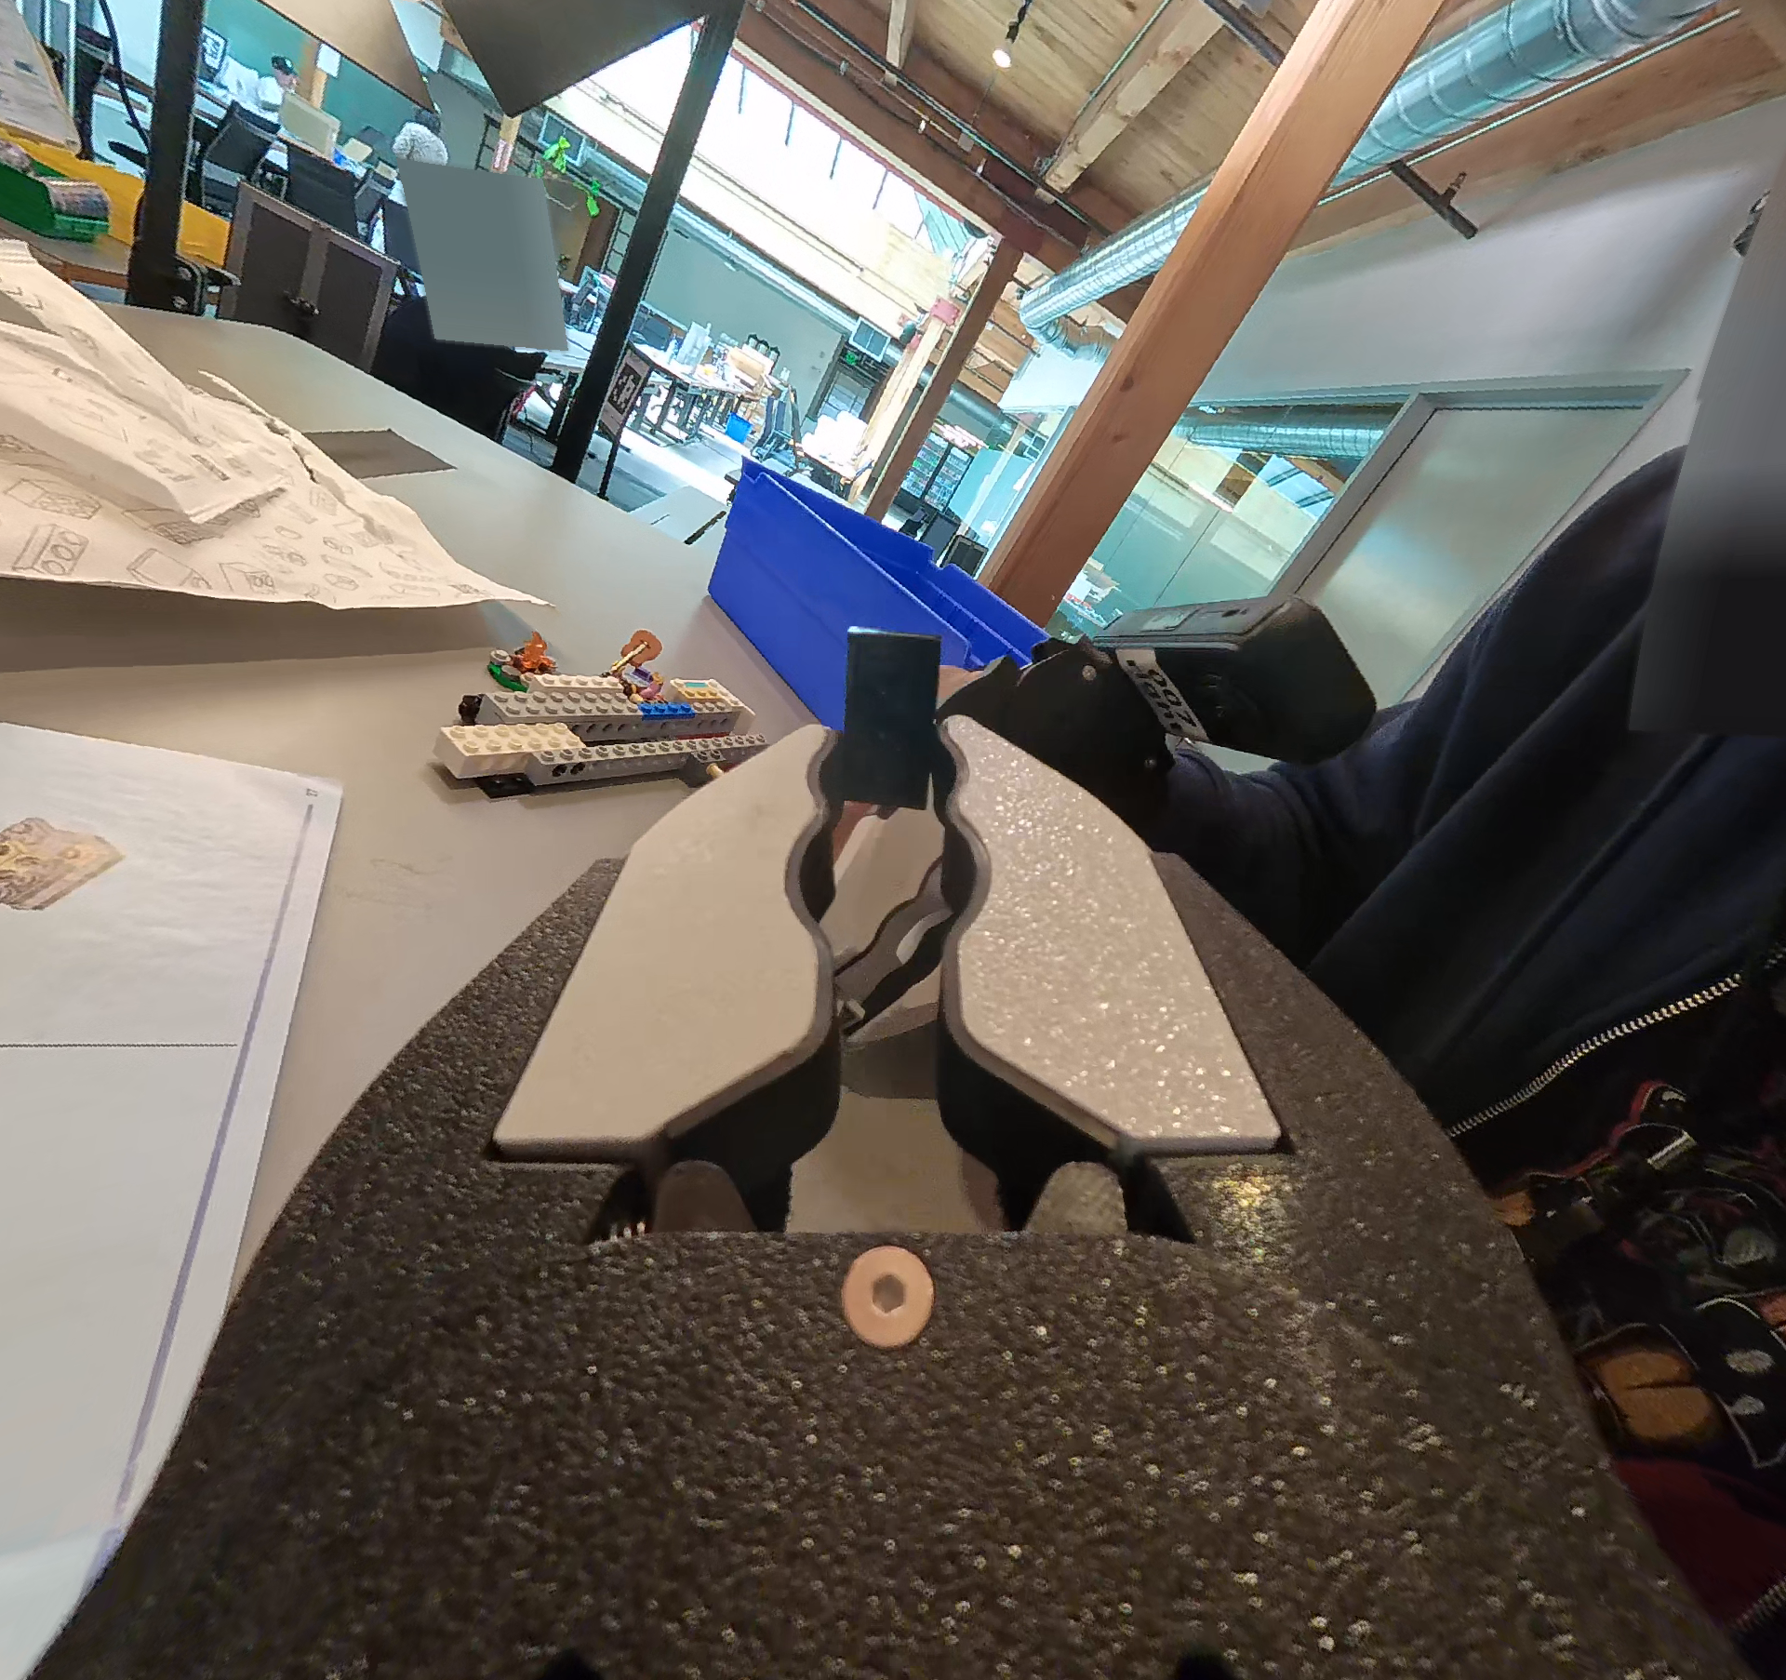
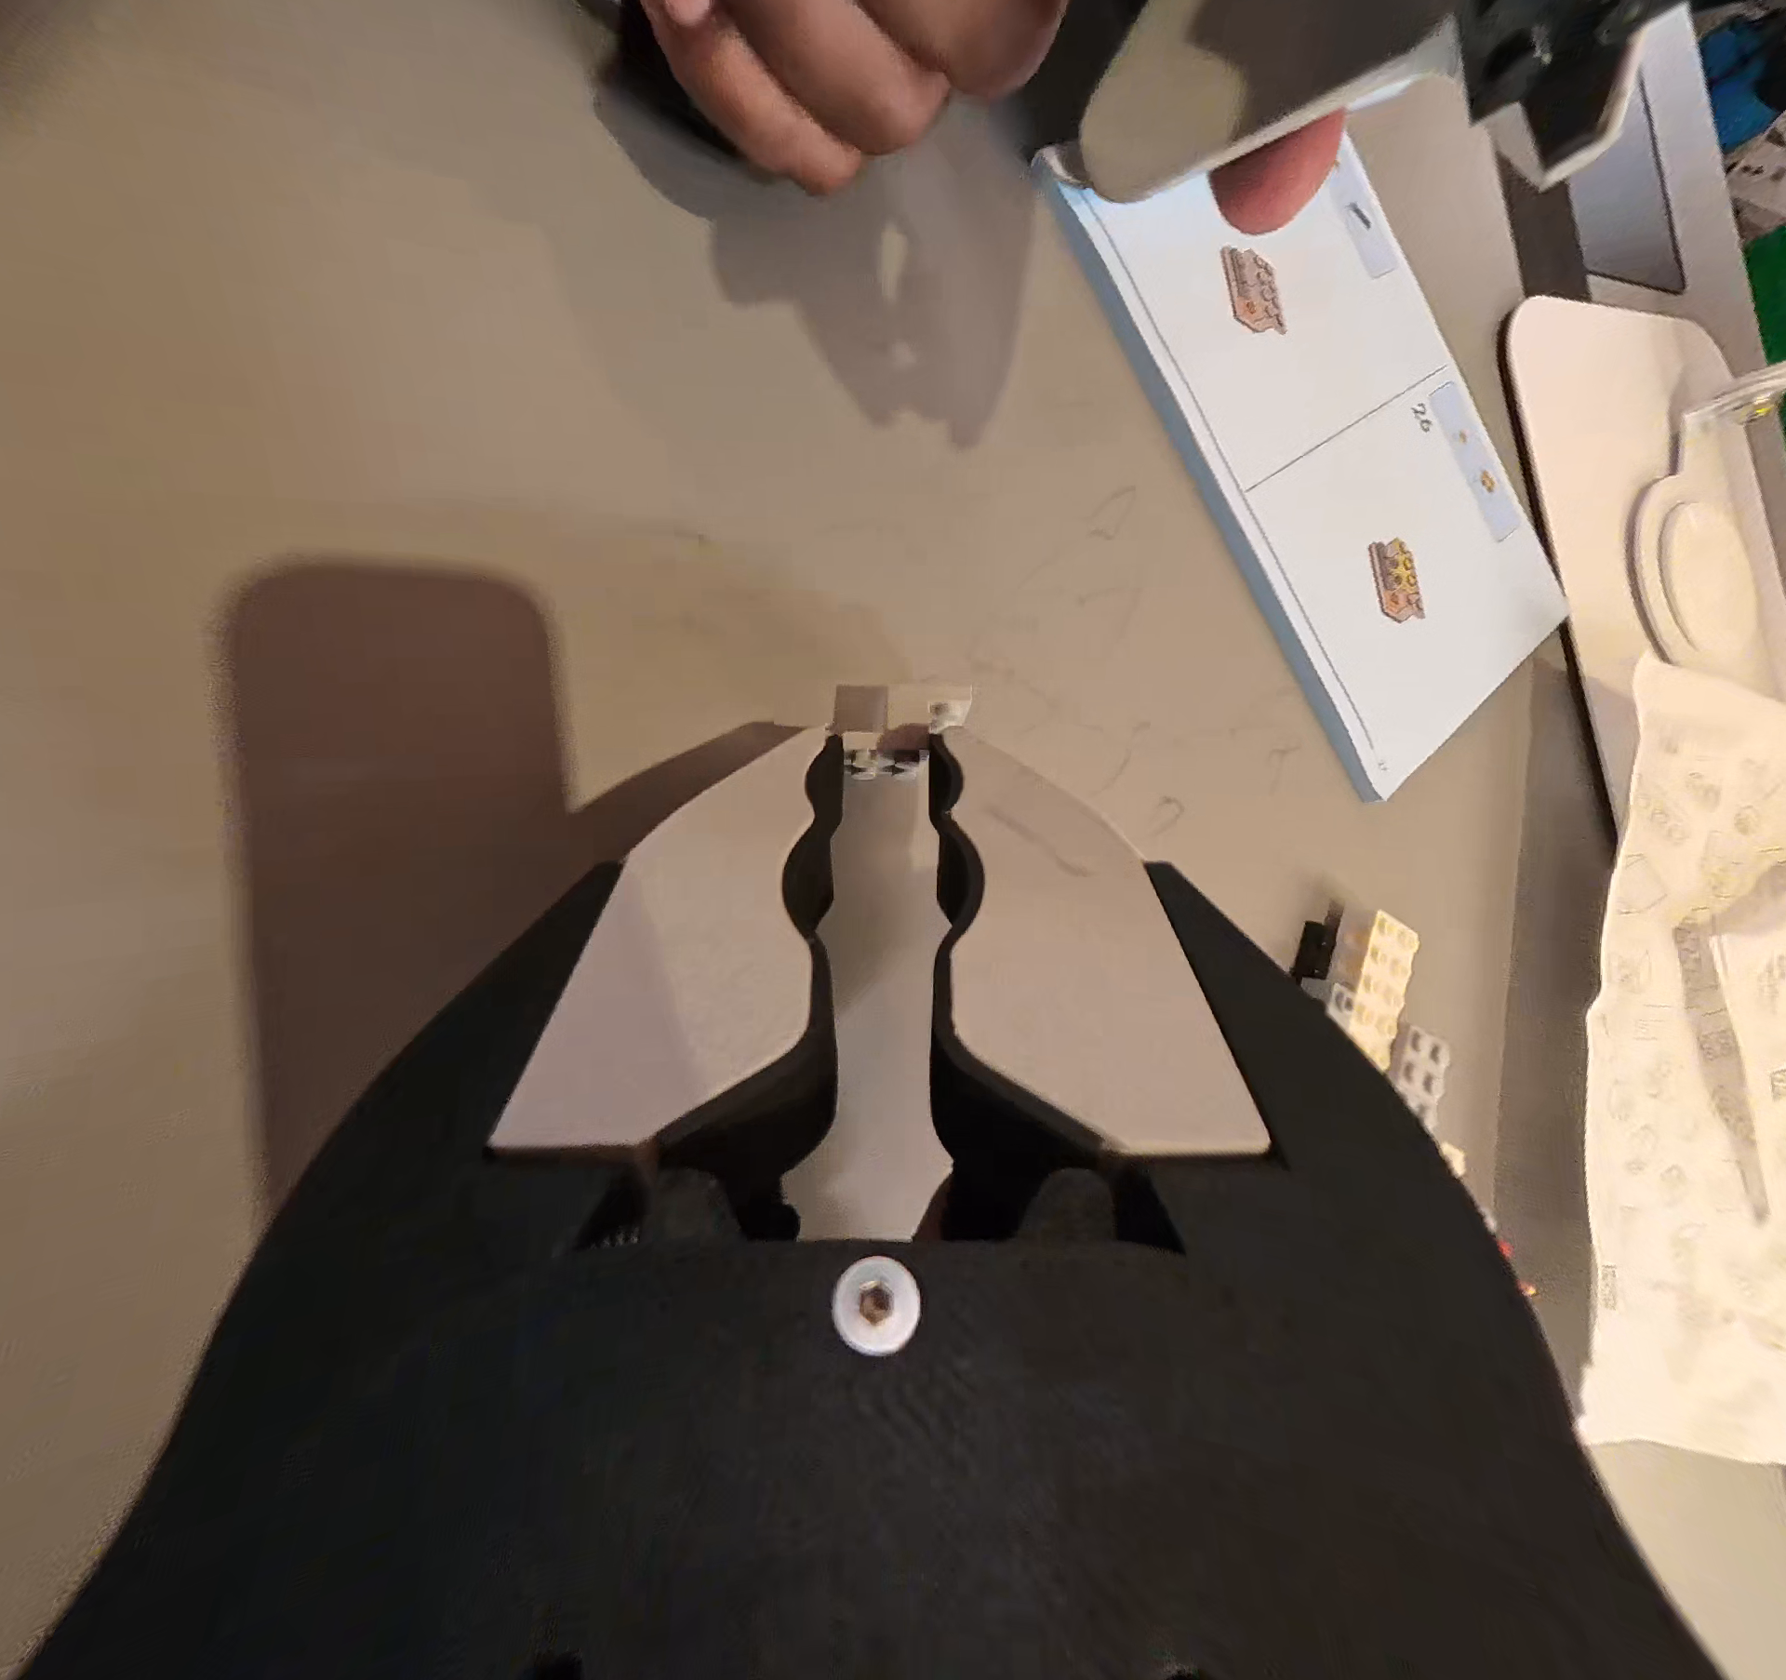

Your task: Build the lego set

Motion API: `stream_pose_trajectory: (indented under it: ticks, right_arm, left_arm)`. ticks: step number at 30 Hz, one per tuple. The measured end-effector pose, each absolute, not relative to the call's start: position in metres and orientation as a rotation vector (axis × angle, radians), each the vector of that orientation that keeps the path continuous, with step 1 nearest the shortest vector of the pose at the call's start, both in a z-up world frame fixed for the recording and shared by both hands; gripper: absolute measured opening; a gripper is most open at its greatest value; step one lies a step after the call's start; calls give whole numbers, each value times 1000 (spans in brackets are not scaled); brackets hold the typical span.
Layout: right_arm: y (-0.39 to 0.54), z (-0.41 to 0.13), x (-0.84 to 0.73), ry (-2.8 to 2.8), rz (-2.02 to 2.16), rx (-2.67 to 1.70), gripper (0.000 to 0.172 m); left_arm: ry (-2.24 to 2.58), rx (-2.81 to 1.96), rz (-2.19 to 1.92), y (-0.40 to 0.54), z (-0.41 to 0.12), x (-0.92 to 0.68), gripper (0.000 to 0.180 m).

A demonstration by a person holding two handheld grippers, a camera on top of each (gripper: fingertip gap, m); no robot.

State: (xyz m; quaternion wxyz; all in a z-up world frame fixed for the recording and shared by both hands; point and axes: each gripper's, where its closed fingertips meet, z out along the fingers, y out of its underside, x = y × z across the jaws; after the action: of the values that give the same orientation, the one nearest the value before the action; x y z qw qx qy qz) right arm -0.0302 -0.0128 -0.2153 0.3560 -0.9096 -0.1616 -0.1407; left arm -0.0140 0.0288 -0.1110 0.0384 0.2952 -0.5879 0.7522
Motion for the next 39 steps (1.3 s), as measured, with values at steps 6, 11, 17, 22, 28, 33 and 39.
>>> stream_pose_trajectory:
  ticks: [6, 11, 17, 22, 28, 33, 39]
  right_arm:
    - [-18, -206, -33, -123, -187, -2292, 29]
    - [-24, -210, -20, 126, -136, -2319, 33]
    - [-18, -221, -22, 44, -186, -2406, 16]
    - [-2, -202, -37, 198, 248, -2235, 16]
    - [-16, -212, -2, 423, 171, -2229, 19]
    - [-21, -200, -9, 266, -65, -2213, 20]
    - [-26, -213, -11, 9, -317, -2320, 20]
  left_arm:
    - [-1830, 900, 2279, 25, -114, -15, 17]
    - [-1851, 900, 2255, 22, -117, -16, 17]
    - [-1871, 894, 2241, 20, -119, -17, 17]
    - [-1873, 883, 2235, 20, -118, -19, 17]
    - [-1880, 871, 2230, 19, -118, -21, 17]
    - [-1878, 870, 2231, 19, -118, -21, 17]
    - [-1879, 864, 2223, 16, -119, -20, 17]
